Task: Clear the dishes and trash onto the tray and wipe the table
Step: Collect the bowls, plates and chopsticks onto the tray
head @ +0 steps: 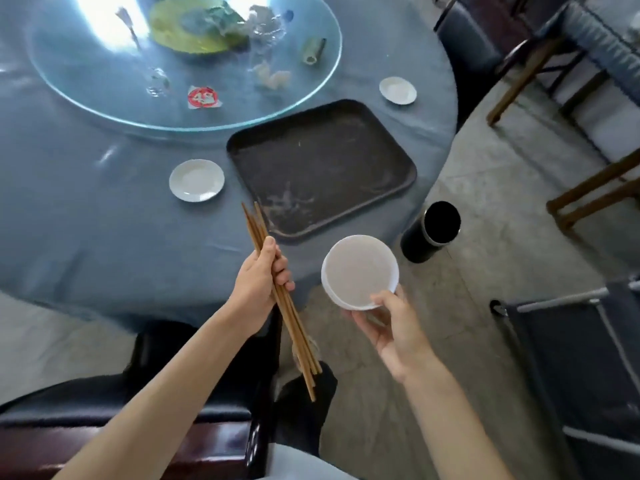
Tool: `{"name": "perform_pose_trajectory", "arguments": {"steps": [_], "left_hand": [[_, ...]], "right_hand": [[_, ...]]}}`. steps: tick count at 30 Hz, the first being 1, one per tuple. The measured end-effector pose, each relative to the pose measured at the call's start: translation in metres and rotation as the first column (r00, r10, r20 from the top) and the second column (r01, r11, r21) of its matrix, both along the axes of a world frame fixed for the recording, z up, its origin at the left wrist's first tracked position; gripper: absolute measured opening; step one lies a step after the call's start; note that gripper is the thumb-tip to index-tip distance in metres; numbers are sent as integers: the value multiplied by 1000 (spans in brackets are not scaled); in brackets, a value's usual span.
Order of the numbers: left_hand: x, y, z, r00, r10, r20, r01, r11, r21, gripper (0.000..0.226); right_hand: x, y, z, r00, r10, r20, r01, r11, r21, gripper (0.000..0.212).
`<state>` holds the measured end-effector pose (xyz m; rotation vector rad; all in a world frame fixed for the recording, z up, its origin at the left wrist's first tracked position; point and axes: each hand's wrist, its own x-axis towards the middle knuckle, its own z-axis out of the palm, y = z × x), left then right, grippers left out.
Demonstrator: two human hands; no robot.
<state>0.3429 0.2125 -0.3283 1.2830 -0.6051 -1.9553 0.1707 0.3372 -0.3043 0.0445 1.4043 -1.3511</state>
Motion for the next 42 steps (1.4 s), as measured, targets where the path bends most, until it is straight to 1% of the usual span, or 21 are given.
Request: {"name": "perform_pose_trajectory", "arguments": {"steps": [6,9,11,15,18,21,24,27,31,33,38,42], "left_hand": [[-17,-65,-14,965,258,47,-259,966,25,31],[-18,-89,-16,936,342,84,-344,939,16,31],[-16,-99,-12,915,396,77,-399,917,17,30],[-13,-122,-8,880,468,80,-468,884,-20,31],[-18,-149,-9,846,524,93,-524,851,-27,32],[-29,-184,-12,812,564,152,-564,825,-44,34],[-41,-217,-17,771,607,192,-611,790,-42,35],[-51,-243,-25,752,623,214,-633,774,-28,36],[-57,-264,-33,708,669,226,-678,734,-49,36],[-59,-268,-37,693,679,242,-687,724,-68,36],[-60,-269,-44,664,665,341,-664,735,-139,37],[-62,-268,-41,679,638,362,-602,767,-223,37]], "right_hand": [[-36,-116,-25,964,263,46,-265,963,43,46],[-50,-170,-35,934,355,38,-357,934,34,46],[-55,-201,-36,920,388,56,-390,920,33,45],[-57,-267,-41,899,430,77,-434,900,35,40],[-55,-318,-50,874,482,55,-484,874,42,48],[-52,-365,-62,829,555,70,-559,828,47,53],[-48,-404,-72,761,642,94,-648,759,59,51],[-44,-434,-78,726,677,123,-688,721,86,51],[-37,-462,-88,670,728,145,-742,662,110,55],[-33,-470,-92,663,734,148,-749,652,121,56],[-27,-480,-101,628,772,99,-776,613,147,58],[-27,-479,-97,623,775,101,-780,606,159,57]]}}
